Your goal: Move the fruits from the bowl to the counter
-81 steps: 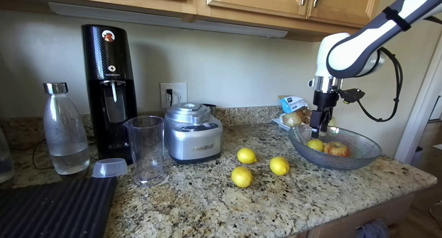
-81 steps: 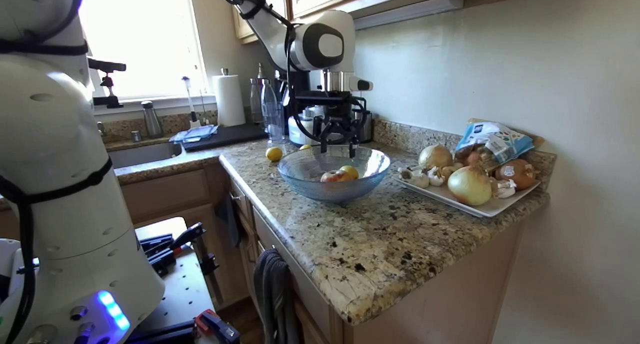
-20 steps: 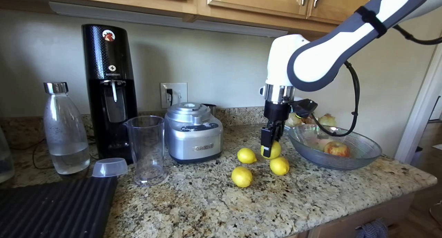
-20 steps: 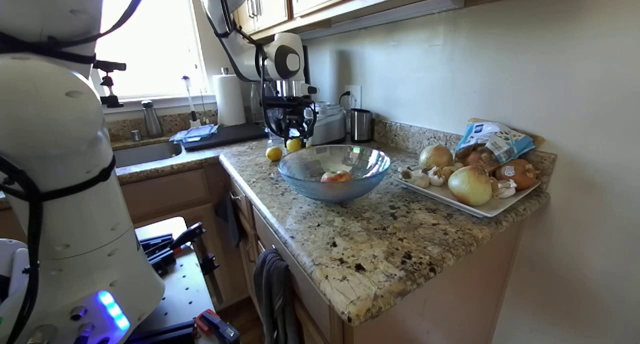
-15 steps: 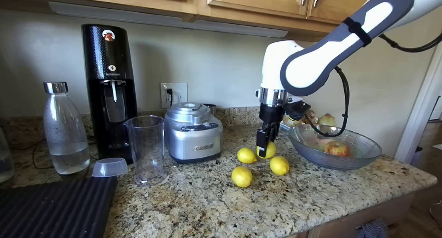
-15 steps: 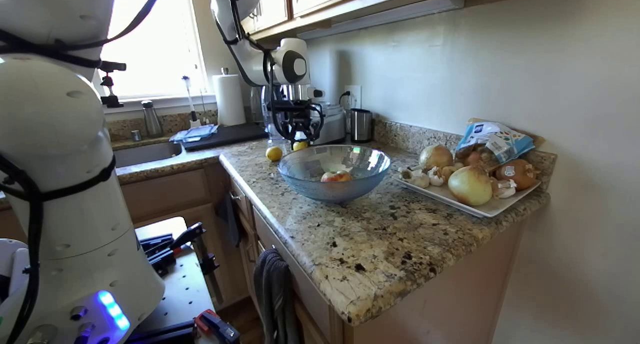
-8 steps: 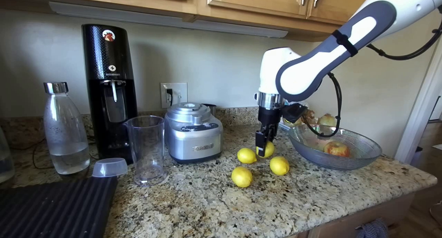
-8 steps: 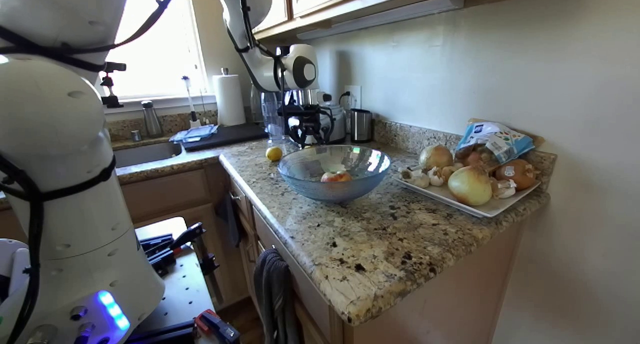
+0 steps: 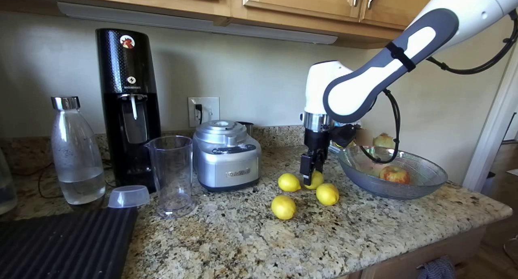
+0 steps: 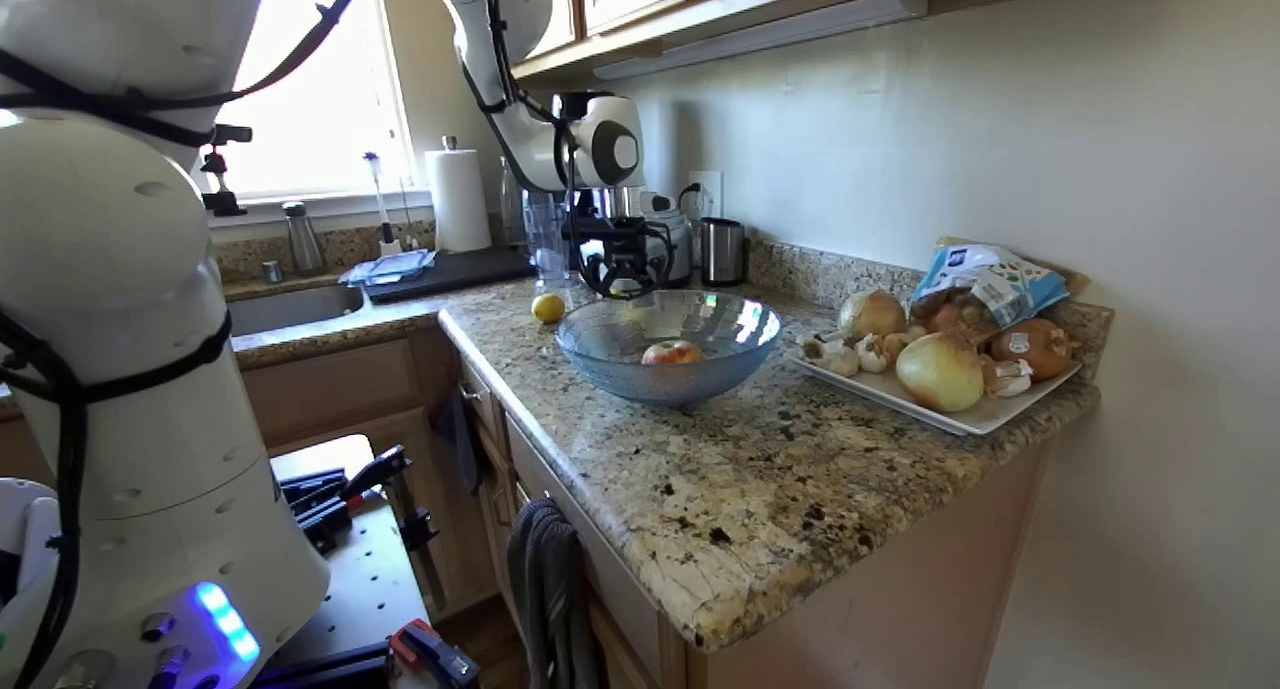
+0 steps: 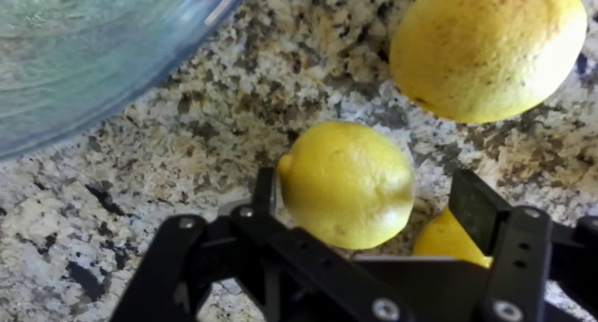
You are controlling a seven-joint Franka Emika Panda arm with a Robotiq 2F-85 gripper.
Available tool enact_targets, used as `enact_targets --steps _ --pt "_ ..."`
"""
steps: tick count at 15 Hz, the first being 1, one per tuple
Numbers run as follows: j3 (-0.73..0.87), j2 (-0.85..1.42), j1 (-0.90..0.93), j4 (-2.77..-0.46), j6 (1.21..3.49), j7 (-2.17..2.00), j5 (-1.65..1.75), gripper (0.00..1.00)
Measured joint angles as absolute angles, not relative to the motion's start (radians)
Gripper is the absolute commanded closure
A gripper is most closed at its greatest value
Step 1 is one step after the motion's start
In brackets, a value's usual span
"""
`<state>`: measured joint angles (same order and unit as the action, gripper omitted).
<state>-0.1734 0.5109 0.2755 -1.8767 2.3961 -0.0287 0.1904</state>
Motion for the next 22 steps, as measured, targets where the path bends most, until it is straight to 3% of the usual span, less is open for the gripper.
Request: enact_targets --steps 6,15,22 --pt "-0.169 0.468 0.275 -1.881 2.395 -0.029 0.187 0.0" --pt "-0.169 0.203 0.264 -2.022 2.37 -0.063 0.155 0.0" --pt "-0.142 0.052 0.201 -2.104 2.228 -0.101 0.155 0.0"
